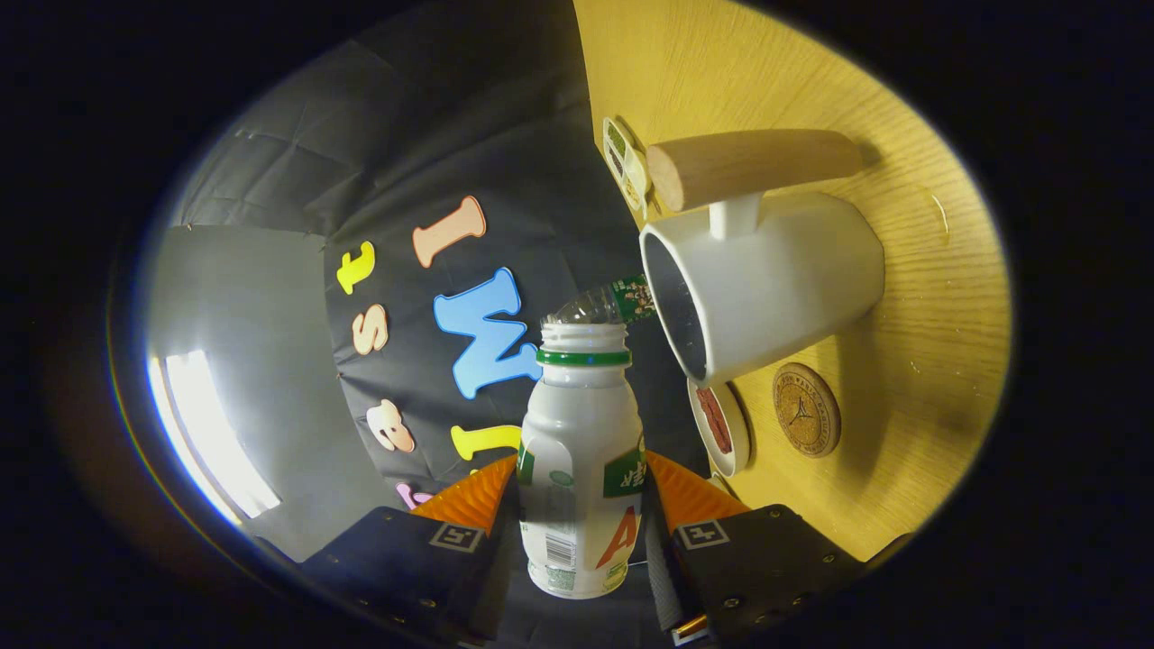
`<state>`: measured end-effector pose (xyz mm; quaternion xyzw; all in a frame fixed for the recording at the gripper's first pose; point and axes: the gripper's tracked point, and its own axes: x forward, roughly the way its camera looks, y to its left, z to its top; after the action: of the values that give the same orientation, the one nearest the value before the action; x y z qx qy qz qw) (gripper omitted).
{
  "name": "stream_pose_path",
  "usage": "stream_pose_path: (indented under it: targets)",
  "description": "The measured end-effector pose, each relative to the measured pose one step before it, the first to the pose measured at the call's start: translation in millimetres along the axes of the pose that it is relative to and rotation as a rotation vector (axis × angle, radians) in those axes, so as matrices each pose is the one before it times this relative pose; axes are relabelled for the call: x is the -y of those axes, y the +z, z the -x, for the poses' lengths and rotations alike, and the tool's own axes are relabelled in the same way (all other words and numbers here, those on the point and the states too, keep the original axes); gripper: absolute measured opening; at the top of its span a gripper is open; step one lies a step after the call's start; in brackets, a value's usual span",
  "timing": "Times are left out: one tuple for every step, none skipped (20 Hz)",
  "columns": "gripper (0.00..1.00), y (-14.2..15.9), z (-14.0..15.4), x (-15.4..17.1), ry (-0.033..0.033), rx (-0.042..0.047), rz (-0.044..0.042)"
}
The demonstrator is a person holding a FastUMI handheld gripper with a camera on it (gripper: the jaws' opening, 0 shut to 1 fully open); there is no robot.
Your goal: Take the bottle from table, then pour the juice into the cup, finally place the bottle on the coaster
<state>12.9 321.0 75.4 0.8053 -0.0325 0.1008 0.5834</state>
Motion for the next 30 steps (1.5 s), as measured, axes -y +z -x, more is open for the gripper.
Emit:
stream_pose_path:
  targets:
    - [0.63,-0.31,-0.84,0.67,-0.00357,-0.00019,0.00724]
    - [0.63,0.07,0.27,2.12,-0.00821,-0.00143,0.01387]
    - [0.63,0.13,0.38,1.84,-0.01047,0.00021,0.01816]
    - [0.63,0.55,-0.54,2.54,-0.00888,-0.00186,0.01800]
    - [0.63,0.73,1.47,0.78,-0.00478,-0.00146,0.01331]
    - [0.63,-0.81,-0.10,1.40,-0.00430,-0.00246,0.01160]
    - [0.63,-0.90,-0.50,0.93,-0.00704,-0.00158,0.01330]
    - [0.63,-0.47,-0.32,1.46,-0.00451,-0.00119,0.01806]
    - [0.63,-0.74,0.36,-0.04,-0.00386,-0.00110,0.02271]
    - [0.63,-0.41,0.10,-0.05,-0.00141,-0.00107,0.02773]
    - [0.63,-0.71,0.67,-0.51,-0.00398,0.00133,0.03483]
    - [0.63,0.35,0.48,1.66,-0.01275,0.00004,0.04467]
    - [0.63,1.22,0.03,1.80,-0.01604,0.00217,0.05038]
    - [0.63,2.54,0.89,0.55,-0.01203,0.00434,0.05323]
    - [0.63,2.91,0.43,0.19,-0.01093,0.00350,0.05192]
    - [0.63,1.15,-0.08,-0.04,-0.00934,0.00324,0.04834]
    - [0.63,0.92,1.10,-1.40,-0.00388,0.00520,0.04514]
    - [0.63,0.59,1.19,-1.83,-0.00231,0.00273,0.04269]
    - [0.63,-0.75,-1.16,-1.37,-0.00216,-0.00034,0.04035]
    - [0.63,-0.70,0.02,-2.23,-0.00308,0.00118,0.04282]
    - [0.64,-1.03,-0.60,-2.06,-0.00440,0.00273,0.04943]
    - [0.63,-1.21,-0.50,-1.52,-0.00808,0.00078,0.05915]
    - [0.63,-4.81,-0.39,-1.81,-0.01138,-0.00845,0.06708]
    - [0.63,-2.13,-0.01,-3.21,-0.00839,-0.00178,0.07462]
    - [0.64,1.64,0.17,-2.30,-0.01022,0.01119,0.07503]
    - [0.64,-0.71,-1.49,-5.25,0.00055,-0.00123,0.07039]
    - [0.63,-3.88,-3.28,-7.35,0.00128,-0.00554,0.07022]
    - [0.64,-0.89,-1.93,-3.85,-0.00664,0.00088,0.07330]
    - [0.64,-1.65,-1.60,-3.24,-0.00597,0.00595,0.07291]
    - [0.64,-2.42,-1.64,-3.02,-0.00621,0.00289,0.06928]
